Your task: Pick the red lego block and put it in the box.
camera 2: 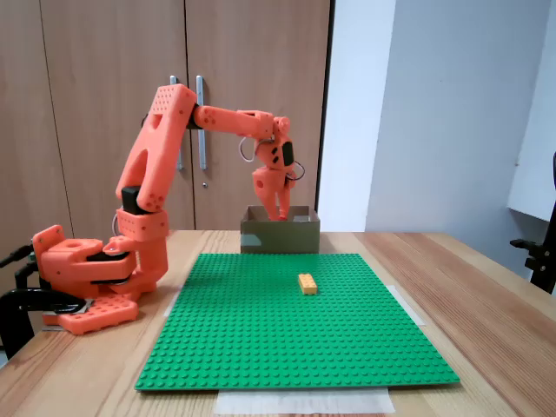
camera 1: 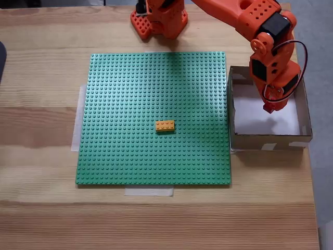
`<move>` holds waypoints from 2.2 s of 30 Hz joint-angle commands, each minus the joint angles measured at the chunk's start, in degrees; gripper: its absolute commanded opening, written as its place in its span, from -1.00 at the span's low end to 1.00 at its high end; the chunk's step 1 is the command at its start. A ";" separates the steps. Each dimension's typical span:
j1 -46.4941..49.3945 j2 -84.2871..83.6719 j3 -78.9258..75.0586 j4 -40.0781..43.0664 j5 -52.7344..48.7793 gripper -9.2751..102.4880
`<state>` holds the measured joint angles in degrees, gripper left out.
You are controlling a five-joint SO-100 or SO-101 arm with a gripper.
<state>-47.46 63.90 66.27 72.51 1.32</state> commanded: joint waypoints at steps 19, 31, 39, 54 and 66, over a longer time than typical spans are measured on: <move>0.35 0.00 3.52 -4.75 -1.76 -0.75; 0.62 2.20 3.69 -4.22 -1.41 -0.54; 0.88 6.86 7.21 -6.94 -0.88 -0.57; 1.41 20.92 12.92 -10.02 -3.60 -0.69; 2.99 31.38 14.41 -9.40 -8.26 -0.85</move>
<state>-45.09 90.70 80.95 62.58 -6.06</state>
